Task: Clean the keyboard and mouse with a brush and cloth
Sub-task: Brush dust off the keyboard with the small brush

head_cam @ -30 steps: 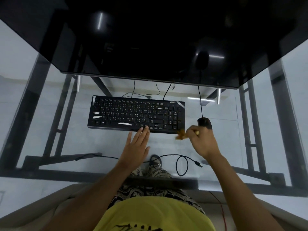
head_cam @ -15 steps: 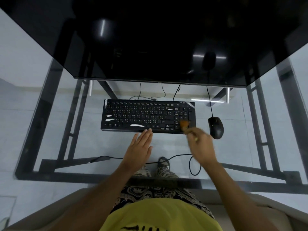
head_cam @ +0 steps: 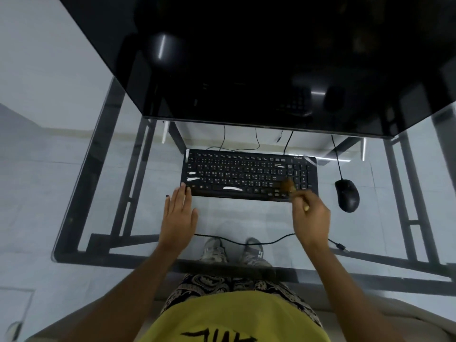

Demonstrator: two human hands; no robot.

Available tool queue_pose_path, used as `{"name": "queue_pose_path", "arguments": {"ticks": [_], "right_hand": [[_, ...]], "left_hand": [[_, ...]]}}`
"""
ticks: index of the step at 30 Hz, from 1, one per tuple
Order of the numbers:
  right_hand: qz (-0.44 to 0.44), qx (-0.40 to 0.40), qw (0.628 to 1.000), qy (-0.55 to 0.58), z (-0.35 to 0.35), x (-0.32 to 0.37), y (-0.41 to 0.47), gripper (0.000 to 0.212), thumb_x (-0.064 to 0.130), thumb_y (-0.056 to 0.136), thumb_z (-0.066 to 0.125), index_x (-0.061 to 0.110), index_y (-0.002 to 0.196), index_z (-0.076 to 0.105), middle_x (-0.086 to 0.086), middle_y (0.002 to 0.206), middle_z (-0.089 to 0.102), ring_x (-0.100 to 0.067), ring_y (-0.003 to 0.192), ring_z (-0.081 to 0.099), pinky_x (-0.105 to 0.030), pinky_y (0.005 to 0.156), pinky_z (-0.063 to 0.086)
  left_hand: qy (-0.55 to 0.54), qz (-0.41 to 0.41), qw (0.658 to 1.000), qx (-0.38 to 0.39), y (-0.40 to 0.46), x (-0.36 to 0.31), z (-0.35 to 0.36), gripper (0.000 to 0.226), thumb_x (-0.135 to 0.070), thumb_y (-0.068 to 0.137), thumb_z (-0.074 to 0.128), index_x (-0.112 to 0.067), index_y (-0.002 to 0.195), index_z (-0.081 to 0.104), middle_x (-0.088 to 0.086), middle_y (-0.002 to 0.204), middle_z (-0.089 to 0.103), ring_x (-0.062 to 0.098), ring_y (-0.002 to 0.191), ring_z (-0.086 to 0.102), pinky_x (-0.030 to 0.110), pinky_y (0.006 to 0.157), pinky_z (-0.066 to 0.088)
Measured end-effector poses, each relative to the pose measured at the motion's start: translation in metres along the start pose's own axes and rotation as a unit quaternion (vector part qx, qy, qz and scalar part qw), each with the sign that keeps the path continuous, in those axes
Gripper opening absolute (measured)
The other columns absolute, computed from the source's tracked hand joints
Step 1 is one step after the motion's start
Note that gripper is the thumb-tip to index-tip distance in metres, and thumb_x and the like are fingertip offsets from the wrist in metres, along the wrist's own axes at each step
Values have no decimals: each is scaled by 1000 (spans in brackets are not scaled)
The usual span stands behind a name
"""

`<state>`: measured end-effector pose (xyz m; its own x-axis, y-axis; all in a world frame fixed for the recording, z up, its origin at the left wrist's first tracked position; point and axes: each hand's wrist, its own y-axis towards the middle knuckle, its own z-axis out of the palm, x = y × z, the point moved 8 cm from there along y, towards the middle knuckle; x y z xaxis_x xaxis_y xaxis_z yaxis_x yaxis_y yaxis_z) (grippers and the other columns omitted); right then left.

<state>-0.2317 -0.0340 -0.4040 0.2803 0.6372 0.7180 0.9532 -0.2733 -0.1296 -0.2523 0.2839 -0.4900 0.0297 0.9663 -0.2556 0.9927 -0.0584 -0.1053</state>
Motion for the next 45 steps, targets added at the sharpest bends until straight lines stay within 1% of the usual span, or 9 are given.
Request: {"name": "queue_pose_path", "arguments": {"ticks": [3,9,16,21,25,29,33,40,45], "right_hand": [[1,86,995,-43,19,13,-2,18,18,91,55,18,81,70,-1,65,63,-10,52,52,-23,46,35],[-84,-19,996,24,52,86,10,21,8,94,49,9,103,67,-6,93,64,-17,71,55,-25,61,41],[-95,225,969,-27,151,122,-19,18,22,91,53,21,86,70,0,79,70,-5,55,55,-25,52,46],[-102,62,993,-25,121,125,-9,17,14,93,53,12,95,69,-6,86,67,-10,58,55,-15,50,36],[-77,291,953,-22,161,124,-33,19,23,92,53,22,86,71,4,67,64,-2,41,43,-20,45,33],[-76,78,994,10,125,115,-15,18,15,93,53,17,95,71,2,80,68,-1,49,48,-12,44,31],[-82,311,946,-29,159,115,-38,18,23,90,57,28,80,71,9,61,62,-4,39,39,-16,42,30],[-37,-50,998,4,114,111,44,26,19,96,43,11,104,67,-11,87,67,-19,60,57,-22,51,36],[-97,178,978,46,172,146,32,20,17,98,48,16,104,67,-3,84,69,-17,53,53,-24,47,41]], "left_hand": [[-16,-33,999,2,3,22,-4,61,-34,97,26,2,146,30,23,153,28,36,143,25,52,116,22],[2,24,1000,8,6,46,-5,54,-30,96,32,-3,141,42,23,149,36,39,137,36,56,111,31],[26,88,996,24,8,61,-6,51,-27,95,33,-13,144,41,20,150,36,38,136,37,56,111,32],[28,112,993,32,12,63,-8,49,-26,96,31,-14,142,43,19,150,37,37,136,38,55,112,30],[37,119,992,32,14,64,-8,49,-27,96,31,-14,142,44,19,148,39,36,135,41,54,111,30],[35,119,992,27,14,64,-8,48,-27,97,31,-15,142,43,18,149,39,35,135,40,53,112,29],[32,117,992,26,15,63,-9,48,-26,96,32,-15,141,45,18,148,40,34,134,41,53,111,31],[16,145,989,-9,28,59,-21,42,-22,94,36,-11,125,62,20,142,48,36,130,47,54,110,32],[8,154,987,-52,36,55,-33,39,-19,92,38,-8,114,68,20,134,55,35,125,52,54,109,33]]}}
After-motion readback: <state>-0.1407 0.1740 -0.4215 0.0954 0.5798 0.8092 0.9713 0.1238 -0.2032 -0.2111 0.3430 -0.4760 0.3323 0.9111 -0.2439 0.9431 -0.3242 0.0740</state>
